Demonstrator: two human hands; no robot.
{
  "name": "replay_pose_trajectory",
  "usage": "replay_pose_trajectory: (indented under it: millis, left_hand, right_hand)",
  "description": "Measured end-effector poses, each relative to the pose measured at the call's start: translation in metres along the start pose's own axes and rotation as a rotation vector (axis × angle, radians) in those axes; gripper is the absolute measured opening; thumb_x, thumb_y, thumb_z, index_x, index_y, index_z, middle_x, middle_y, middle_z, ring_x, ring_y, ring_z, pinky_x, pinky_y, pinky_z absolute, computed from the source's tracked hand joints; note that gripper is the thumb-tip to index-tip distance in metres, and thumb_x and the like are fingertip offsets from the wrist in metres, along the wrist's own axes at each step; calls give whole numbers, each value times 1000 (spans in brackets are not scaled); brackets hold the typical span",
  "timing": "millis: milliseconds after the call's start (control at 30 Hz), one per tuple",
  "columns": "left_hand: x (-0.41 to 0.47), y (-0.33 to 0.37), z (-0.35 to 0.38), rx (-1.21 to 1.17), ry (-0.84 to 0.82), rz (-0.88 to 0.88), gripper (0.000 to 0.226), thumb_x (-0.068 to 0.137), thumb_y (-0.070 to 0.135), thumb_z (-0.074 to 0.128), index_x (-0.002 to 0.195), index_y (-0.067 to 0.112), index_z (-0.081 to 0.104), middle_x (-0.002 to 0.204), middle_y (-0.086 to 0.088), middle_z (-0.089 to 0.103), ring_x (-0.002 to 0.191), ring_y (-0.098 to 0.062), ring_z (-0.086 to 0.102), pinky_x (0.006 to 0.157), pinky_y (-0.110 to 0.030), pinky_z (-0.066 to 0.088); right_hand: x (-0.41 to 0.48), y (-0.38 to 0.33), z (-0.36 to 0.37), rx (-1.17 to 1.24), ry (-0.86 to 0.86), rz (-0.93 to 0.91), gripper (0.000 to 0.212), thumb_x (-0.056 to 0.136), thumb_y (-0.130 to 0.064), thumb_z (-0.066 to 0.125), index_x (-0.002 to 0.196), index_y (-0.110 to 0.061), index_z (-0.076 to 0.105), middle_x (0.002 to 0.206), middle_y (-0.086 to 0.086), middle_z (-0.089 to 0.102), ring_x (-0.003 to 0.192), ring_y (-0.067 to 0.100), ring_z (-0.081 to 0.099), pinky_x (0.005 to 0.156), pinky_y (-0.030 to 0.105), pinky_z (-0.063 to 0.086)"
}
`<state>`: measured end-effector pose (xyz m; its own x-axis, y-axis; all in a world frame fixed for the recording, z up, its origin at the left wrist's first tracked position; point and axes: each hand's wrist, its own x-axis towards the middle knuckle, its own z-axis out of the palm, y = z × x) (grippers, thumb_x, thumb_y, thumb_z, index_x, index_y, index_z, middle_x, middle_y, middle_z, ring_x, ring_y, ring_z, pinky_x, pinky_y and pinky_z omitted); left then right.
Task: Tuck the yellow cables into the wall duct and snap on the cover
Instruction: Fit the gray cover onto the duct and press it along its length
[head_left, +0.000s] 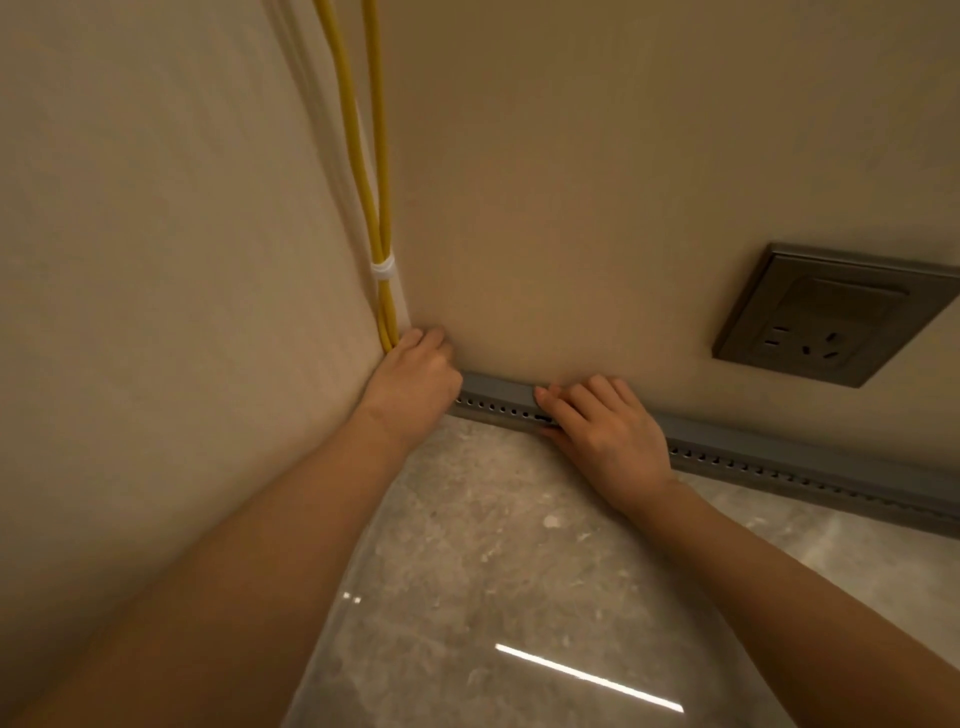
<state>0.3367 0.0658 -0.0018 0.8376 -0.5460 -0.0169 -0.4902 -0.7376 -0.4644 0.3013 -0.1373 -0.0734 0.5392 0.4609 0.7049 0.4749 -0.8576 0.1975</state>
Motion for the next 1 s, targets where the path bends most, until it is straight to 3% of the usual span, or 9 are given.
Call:
replay_pose_trajectory:
  millis: [133,233,333,433,567,633,800,900,1000]
  left_hand:
    - [-8,29,-3,-479,279,-365,26,73,-1,52,96,4,64,101,-14,56,102,-30,46,89,-37,37]
    - [-19,63,4,-774,432,-499,44,71,0,58,115,0,59,110,-18,58,106,-34,51,96,-42,42]
    - [-28,81,17,-718,291,-492,59,82,15,58,137,5,40,142,-15,42,134,-30,33,115,-43,22]
    - [-33,78,30,-595,228,-492,67,87,27,51,146,15,23,154,-4,22,142,-24,16,116,-43,7]
    - [-38,68,35,-616,255,-448,67,84,25,57,144,15,29,153,-4,27,140,-24,22,114,-42,17]
    - [-41,63,34,-740,371,-475,59,79,13,65,134,7,46,142,-13,44,131,-30,38,109,-40,29]
    - [-51,61,17,-1133,762,-856,38,78,-6,63,114,-2,55,113,-16,60,105,-26,58,93,-31,44]
    - [-52,66,11,-1367,711,-1032,41,85,-3,58,125,-2,51,123,-18,60,112,-23,58,99,-36,45]
    - [-49,62,9,-1524,651,-1131,34,89,3,56,122,-4,55,118,-18,63,104,-18,62,89,-19,45]
  right_hand:
    - [2,-4,5,2,12,18,22,81,-15,73,101,-6,69,85,6,68,77,24,48,72,33,36]
    - [6,-9,9,8,7,24,21,83,-17,70,102,-8,69,85,5,67,79,23,46,72,33,36]
    - [10,-12,14,7,6,19,21,82,-15,71,102,-9,68,85,4,67,80,22,44,72,33,35]
    - [14,-16,18,7,21,19,20,81,-14,71,101,-9,68,85,3,67,80,21,43,72,31,34]
    - [19,-20,21,16,22,13,19,82,-14,70,100,-9,68,84,3,66,78,22,48,72,32,35]
    - [20,-21,21,23,25,28,16,83,-17,70,97,-10,68,82,3,66,75,23,53,72,32,36]
    - [23,-24,19,-42,29,49,17,85,-27,68,90,-11,67,75,5,62,69,25,57,67,32,34]
    - [20,-22,15,-65,55,24,20,87,-29,66,89,-9,69,73,5,63,66,26,56,64,33,33]
    - [9,-19,7,-82,46,-4,23,89,-31,61,91,-10,70,76,5,65,65,25,56,60,35,36]
